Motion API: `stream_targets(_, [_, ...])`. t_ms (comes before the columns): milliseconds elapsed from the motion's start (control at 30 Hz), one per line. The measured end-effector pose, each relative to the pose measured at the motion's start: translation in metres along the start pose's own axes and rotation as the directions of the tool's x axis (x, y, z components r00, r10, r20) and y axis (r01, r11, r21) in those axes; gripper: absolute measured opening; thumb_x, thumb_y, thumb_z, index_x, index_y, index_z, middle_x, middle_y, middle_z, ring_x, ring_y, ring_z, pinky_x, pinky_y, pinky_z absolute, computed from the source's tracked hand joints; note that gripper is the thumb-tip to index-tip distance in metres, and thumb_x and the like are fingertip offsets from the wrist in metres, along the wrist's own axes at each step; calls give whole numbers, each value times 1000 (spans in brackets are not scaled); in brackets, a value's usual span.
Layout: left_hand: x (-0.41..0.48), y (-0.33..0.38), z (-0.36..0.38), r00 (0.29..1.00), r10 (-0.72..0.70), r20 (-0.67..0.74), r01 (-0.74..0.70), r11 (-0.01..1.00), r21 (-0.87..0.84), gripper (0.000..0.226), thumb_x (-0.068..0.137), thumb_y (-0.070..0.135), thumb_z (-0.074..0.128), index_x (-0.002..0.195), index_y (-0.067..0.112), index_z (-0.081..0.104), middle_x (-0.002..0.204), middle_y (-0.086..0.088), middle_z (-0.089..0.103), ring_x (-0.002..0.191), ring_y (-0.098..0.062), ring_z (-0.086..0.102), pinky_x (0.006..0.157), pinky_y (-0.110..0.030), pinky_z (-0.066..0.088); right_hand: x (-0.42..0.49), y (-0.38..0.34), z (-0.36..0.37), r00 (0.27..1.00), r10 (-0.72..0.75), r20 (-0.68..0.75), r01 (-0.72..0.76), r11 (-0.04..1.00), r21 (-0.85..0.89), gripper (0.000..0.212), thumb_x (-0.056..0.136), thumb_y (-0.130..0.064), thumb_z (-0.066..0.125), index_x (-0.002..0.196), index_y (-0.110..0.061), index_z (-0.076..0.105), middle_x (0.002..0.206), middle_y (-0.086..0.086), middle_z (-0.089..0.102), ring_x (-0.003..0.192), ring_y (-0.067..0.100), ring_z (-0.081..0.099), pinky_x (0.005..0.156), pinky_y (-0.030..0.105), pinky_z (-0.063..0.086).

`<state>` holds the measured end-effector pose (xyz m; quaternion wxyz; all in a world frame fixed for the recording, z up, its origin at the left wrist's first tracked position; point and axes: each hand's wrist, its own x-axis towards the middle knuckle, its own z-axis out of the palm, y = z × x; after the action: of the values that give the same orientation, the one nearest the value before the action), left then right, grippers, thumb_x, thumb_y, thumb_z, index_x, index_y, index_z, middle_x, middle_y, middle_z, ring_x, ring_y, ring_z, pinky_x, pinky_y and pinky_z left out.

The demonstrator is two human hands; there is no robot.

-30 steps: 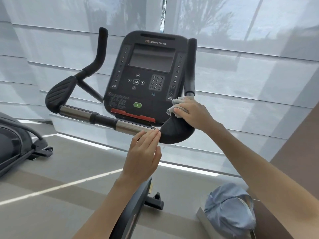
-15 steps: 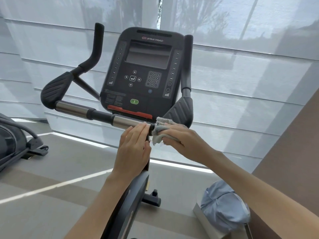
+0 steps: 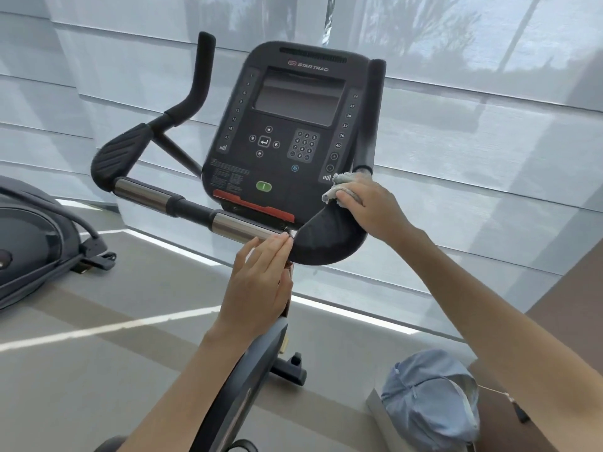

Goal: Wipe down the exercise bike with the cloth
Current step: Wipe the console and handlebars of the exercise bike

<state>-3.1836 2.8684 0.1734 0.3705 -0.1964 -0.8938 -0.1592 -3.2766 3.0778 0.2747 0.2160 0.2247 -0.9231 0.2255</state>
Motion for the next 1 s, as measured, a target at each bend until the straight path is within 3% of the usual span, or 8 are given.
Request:
stream_targets(100, [-1,3,3,1000,-23,-5,23,1000,3,43,94,21,36,129,4,55,131,-10,57,125,-22,51,111,-38,28,-15,-8,5,985,-148,-84,139,985,-99,22,96,-19,50,102,-23,71,123,-1,63,124,14,47,104,14,23])
stream_targets(233, [-5,7,7,998,-66,-22,66,998,14,44,94,20,36,132,4,52,134,-11,54,128,-22,47,112,-38,27,-45,-27,21,968,-238,-82,215,951,-222,27,95,-23,51,110,-9,68,121,7,64,121,24,54,103,39,40])
stream_targets(433, [-7,2,7,995,-81,-59,81,997,-4,43,94,20,38,132,3,51,135,-13,53,128,-22,41,112,-36,24,-77,-51,22,920,-390,46,392,916,-88,28,97,-26,47,113,-13,66,123,1,63,120,17,54,105,28,35])
stream_targets(533, [-4,-4,5,995,-77,-66,75,997,-33,43,94,20,37,131,3,52,133,-12,54,128,-21,42,113,-38,25,-60,-47,-5,964,-264,-23,263,942,210,24,98,-29,42,102,-27,66,116,-16,61,100,-12,55,81,7,42])
stream_targets(633, [-1,-12,0,998,-33,-60,31,999,-41,43,95,22,35,128,3,55,131,-12,57,126,-24,48,112,-41,28,-9,-27,-30,962,-187,-199,211,972,107,26,97,-29,43,103,-23,68,119,-12,62,107,-6,55,89,13,42])
stream_targets(767, [4,-29,-2,998,15,-58,-18,998,-63,40,93,19,40,125,4,58,130,-10,59,126,-22,49,110,-45,32,55,1,-31,981,-176,88,189,967,-171,26,99,-21,44,108,-17,68,121,2,62,118,18,49,103,30,35])
stream_targets(867, [7,-42,-2,998,41,-54,-45,996,-77,39,91,19,42,123,4,60,129,-8,59,127,-20,49,110,-44,31,72,10,-15,942,8,335,136,905,-402,32,100,-27,39,97,-18,69,95,9,65,104,28,51,95,38,37])
stream_targets(1000, [9,-57,-3,993,110,-43,-113,990,-89,40,91,19,42,123,5,61,129,-8,60,126,-21,50,111,-43,30,68,3,-7,948,159,275,-1,868,-497,48,99,-41,32,74,-14,63,78,6,68,84,28,60,83,43,45])
